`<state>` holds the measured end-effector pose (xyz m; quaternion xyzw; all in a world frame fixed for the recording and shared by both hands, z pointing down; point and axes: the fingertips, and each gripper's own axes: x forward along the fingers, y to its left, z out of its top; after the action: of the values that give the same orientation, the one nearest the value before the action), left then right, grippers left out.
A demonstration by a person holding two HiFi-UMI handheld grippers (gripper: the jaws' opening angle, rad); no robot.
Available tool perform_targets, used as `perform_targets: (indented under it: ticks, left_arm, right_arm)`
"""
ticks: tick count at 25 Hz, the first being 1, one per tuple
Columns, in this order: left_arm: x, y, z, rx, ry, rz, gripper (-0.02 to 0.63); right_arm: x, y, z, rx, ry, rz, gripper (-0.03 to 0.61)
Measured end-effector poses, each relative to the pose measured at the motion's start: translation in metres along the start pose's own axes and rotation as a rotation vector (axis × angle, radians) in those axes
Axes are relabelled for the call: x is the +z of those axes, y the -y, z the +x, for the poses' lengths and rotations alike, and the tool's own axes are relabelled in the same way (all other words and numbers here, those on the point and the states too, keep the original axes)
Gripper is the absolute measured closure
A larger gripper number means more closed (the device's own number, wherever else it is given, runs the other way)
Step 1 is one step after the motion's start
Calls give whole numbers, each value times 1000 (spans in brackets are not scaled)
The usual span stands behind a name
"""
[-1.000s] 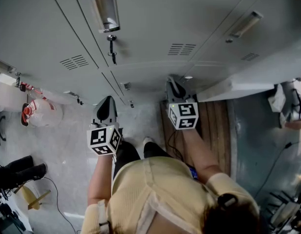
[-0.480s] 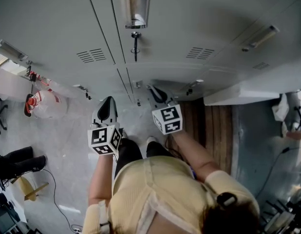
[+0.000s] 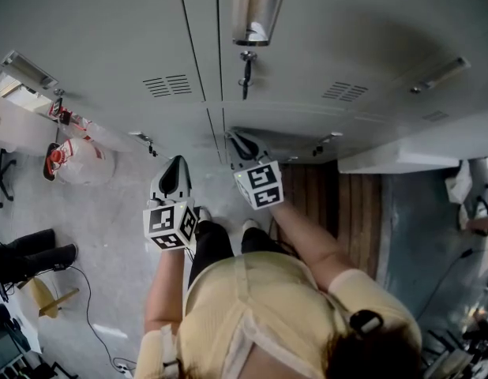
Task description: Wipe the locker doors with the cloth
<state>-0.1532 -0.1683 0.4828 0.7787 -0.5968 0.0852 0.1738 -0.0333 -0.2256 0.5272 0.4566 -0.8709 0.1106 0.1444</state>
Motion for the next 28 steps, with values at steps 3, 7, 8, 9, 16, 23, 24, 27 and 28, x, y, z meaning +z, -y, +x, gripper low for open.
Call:
perform_targets:
  ticks: [3, 7, 8, 9, 16, 23, 24, 27, 28]
  left_arm:
    - [-2, -2, 2, -1, -4, -2, 612]
    - [-4, -1, 6, -8, -12, -2, 612]
    - [-4, 0, 7, -11, -14, -2, 612]
    - [-4, 1, 8, -14, -15, -1, 612]
    - [-6, 15, 18, -45, -25, 1, 612]
    - [-6, 31, 26, -75, -30, 10, 612]
    - [-7, 34, 27, -78, -31, 11, 612]
    - [-7, 40, 30, -87, -32, 14, 612]
    - [-7, 43, 31, -90, -32, 15, 612]
  right_arm:
    - [-2, 2, 7, -6, -3, -18, 558]
    - [-5, 12, 7, -29, -11, -28, 558]
    - [-5, 15, 5, -36, -12, -28, 558]
    - [-6, 19, 4, -44, -13, -29, 558]
    - [-12, 47, -11, -92, -12, -38, 558]
    - [-16, 71, -30, -137, -15, -27, 558]
    - [-17, 75, -32, -144, -16, -26, 558]
    - [-19, 85, -39, -163, -14, -23, 558]
    - [-20, 88, -42, -169, -14, -19, 558]
